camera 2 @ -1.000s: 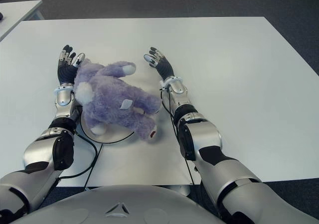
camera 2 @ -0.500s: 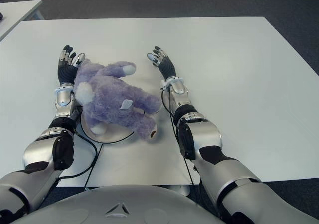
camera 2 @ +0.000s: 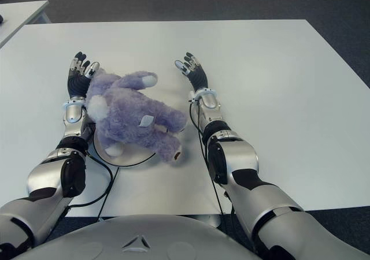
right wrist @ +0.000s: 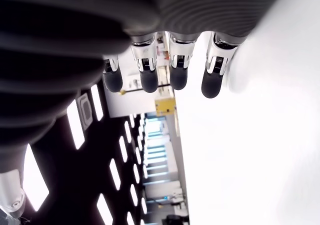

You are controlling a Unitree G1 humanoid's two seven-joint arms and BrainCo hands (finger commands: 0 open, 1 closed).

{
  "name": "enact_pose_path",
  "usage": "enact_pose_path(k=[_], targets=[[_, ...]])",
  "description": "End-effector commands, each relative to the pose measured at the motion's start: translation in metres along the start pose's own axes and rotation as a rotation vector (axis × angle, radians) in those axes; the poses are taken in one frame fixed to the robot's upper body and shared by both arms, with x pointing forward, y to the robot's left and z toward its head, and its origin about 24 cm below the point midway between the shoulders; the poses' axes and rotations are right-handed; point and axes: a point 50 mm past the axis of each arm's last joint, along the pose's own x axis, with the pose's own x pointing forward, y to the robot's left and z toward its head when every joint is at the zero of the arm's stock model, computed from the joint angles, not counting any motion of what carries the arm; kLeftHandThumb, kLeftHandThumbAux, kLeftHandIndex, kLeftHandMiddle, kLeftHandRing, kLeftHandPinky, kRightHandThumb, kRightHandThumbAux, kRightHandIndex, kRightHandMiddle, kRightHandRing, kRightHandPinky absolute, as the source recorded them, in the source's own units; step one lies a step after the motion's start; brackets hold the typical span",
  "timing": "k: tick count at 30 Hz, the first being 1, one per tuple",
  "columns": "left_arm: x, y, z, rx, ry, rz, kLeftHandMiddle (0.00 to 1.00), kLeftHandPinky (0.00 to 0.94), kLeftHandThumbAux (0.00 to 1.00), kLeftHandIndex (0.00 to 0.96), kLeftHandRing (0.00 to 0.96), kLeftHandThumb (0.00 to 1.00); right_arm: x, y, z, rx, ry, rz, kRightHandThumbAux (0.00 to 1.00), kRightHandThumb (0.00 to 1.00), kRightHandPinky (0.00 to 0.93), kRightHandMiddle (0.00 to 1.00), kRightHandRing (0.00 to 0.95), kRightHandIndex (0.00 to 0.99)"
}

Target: Put the doll into the plate.

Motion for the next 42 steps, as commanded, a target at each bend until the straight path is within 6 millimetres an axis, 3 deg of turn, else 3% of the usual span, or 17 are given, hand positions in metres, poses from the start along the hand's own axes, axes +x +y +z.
enact_pose_path(k=[1,31,42], targets=[[-0.127,0.005,-0.116,-0.129,0.502,0.094,0.058,0.057,0.596,0.01,0.045,0.0,-0.019,-0.013,-0.047,0.089,0.248,-0.112,0.616,0.0,0.0,0.032,0.001,0.0],[-0.126,0.016,-0.115,-0.105,0.503,0.091,0.056,0.058,0.588,0.014,0.042,0.0,-0.033,-0.013,-0.068,0.22,0.294,-0.203,0.666,0.0,0.0,0.036,0.006,0.007],[-0.121,0.017,-0.113,-0.107,0.494,0.095,0.059,0.051,0.594,0.018,0.043,0.0,-0.045,0.007,-0.087,0.259,0.323,-0.186,0.698,0.0,0.008,0.043,0.016,0.016]])
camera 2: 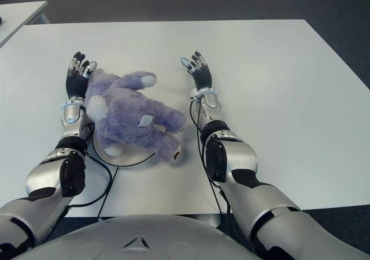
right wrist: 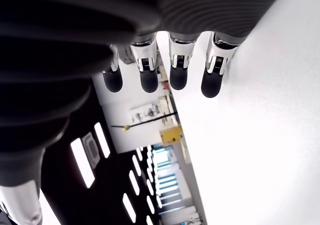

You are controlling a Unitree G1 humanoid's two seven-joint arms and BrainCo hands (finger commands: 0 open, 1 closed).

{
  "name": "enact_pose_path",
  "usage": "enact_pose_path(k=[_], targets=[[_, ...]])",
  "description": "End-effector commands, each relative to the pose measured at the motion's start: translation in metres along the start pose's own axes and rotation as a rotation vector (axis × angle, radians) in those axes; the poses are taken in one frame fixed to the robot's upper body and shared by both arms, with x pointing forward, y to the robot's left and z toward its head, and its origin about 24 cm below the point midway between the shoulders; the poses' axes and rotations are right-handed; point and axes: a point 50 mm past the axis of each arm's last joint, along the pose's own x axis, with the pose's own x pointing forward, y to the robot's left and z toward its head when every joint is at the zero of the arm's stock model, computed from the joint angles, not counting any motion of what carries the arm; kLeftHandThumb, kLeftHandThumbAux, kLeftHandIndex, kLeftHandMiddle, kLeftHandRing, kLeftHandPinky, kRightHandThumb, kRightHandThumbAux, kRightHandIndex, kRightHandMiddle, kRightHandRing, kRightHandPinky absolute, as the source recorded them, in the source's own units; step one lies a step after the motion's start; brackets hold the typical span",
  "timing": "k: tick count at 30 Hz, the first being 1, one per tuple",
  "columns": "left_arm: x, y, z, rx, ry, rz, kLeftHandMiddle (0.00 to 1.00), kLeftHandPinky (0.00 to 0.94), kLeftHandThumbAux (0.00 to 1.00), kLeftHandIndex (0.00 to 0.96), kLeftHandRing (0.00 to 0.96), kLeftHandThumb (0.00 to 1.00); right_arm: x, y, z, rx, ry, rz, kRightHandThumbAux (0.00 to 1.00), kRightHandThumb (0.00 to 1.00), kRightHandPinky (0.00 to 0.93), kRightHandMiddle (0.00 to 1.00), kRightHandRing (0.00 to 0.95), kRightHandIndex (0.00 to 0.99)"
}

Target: Put the doll into the plate.

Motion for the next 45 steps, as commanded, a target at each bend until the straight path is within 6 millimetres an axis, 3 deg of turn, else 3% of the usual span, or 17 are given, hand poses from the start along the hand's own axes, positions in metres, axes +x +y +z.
enact_pose_path(k=[1,15,29,45], targets=[[-0.121,0.015,-0.113,-0.085,0.495,0.102,0.059,0.05,0.592,0.019,0.043,0.0,-0.044,-0.006,-0.084,0.106,0.32,-0.111,0.7,0.0,0.009,0.044,0.017,0.017],[-0.118,0.021,-0.111,-0.055,0.493,0.099,0.052,0.054,0.6,0.011,0.036,0.0,-0.066,0.011,-0.114,0.1,0.423,-0.094,0.731,0.0,0.061,0.065,0.047,0.045],[-0.12,0.024,-0.112,-0.06,0.515,0.12,0.062,0.084,0.649,0.025,0.052,0.0,-0.068,0.02,-0.116,-0.052,0.442,-0.105,0.78,0.0,0.1,0.068,0.07,0.061],[-0.12,0.026,-0.112,0.012,0.52,0.13,0.075,0.107,0.655,0.03,0.071,0.0,-0.072,0.019,-0.12,-0.086,0.445,-0.136,0.811,0.0,0.13,0.082,0.09,0.075]])
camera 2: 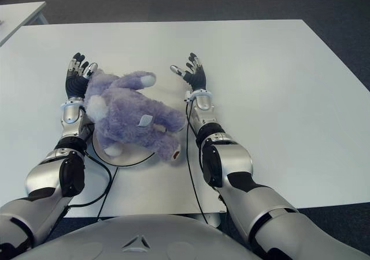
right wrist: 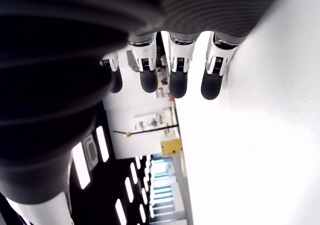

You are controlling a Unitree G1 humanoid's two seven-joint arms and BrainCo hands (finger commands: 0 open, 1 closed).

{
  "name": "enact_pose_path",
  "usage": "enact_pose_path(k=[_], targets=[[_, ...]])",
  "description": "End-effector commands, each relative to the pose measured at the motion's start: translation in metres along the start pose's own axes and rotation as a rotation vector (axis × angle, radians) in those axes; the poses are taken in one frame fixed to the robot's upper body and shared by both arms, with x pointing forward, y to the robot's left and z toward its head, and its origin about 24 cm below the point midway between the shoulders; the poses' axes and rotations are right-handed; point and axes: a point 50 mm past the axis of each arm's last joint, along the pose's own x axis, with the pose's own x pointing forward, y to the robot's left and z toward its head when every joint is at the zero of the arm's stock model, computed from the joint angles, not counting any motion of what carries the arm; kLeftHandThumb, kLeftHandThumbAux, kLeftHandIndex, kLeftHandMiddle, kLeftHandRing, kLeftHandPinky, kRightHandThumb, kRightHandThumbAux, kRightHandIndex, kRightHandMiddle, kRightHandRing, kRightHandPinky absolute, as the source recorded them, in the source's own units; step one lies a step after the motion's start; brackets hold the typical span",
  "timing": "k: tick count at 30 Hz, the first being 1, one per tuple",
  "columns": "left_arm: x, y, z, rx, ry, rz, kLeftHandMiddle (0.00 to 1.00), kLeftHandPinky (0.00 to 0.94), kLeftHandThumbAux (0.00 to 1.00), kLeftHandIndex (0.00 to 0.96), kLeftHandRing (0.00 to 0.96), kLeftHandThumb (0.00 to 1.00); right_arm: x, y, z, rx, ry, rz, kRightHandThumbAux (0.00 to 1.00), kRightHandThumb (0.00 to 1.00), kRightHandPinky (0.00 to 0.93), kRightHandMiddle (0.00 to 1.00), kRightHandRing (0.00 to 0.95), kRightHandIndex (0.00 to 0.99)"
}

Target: Put the doll into the plate.

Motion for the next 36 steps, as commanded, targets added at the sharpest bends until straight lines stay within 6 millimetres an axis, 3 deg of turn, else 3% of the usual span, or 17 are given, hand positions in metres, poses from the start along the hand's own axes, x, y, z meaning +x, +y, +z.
enact_pose_path(k=[1,36], targets=[[-0.1187,0.0245,-0.1128,0.009,0.507,0.127,0.076,0.108,0.654,0.032,0.072,0.0,-0.0688,0.019,-0.1094,0.051,0.455,-0.052,0.813,0.0,0.132,0.085,0.093,0.079],[-0.1191,0.0243,-0.1128,0.027,0.507,0.133,0.082,0.109,0.646,0.031,0.081,0.0,-0.0707,0.021,-0.1092,0.036,0.422,-0.047,0.822,0.0,0.132,0.113,0.111,0.097]])
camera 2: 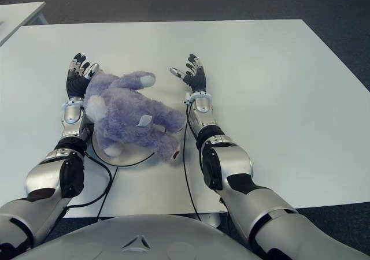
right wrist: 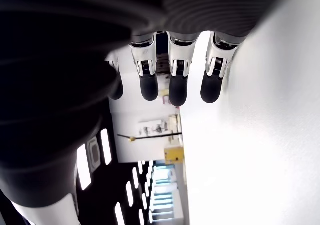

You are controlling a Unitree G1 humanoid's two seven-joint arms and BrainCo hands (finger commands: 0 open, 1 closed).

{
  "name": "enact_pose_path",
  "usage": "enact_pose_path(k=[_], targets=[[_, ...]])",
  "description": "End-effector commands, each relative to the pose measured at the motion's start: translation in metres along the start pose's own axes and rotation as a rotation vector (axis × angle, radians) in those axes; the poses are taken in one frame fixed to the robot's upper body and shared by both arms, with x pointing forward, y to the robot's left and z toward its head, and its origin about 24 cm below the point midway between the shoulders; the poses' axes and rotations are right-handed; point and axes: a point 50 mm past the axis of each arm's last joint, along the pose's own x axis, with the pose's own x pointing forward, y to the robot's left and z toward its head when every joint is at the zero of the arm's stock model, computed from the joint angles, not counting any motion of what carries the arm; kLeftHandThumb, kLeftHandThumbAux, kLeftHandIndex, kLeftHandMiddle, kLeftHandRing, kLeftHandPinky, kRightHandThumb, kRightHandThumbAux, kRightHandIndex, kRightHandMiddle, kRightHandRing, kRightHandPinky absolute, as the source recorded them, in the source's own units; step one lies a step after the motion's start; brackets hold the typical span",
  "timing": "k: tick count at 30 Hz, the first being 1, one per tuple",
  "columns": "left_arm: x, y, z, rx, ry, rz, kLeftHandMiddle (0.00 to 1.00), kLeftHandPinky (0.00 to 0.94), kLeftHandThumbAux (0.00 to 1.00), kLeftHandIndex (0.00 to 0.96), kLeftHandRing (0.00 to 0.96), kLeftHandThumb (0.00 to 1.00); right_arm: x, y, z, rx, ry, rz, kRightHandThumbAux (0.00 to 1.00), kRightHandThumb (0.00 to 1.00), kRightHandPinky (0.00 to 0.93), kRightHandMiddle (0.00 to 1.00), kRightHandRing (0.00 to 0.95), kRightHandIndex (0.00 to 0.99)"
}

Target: Put the doll into the plate.

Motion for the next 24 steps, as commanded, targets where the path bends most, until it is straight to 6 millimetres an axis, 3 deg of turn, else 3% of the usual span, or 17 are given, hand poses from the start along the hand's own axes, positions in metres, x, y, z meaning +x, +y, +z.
enact_pose_path(k=[1,24], targets=[[-0.1182,0.0228,-0.1133,0.002,0.504,0.12,0.081,0.108,0.645,0.03,0.08,0.0,-0.0709,0.0231,-0.1038,0.064,0.456,-0.022,0.822,0.0,0.132,0.113,0.111,0.097],[-0.12,0.0233,-0.1142,-0.005,0.508,0.117,0.081,0.101,0.651,0.038,0.075,0.0,-0.0715,0.0228,-0.1041,0.068,0.449,-0.021,0.826,0.0,0.135,0.123,0.116,0.106]])
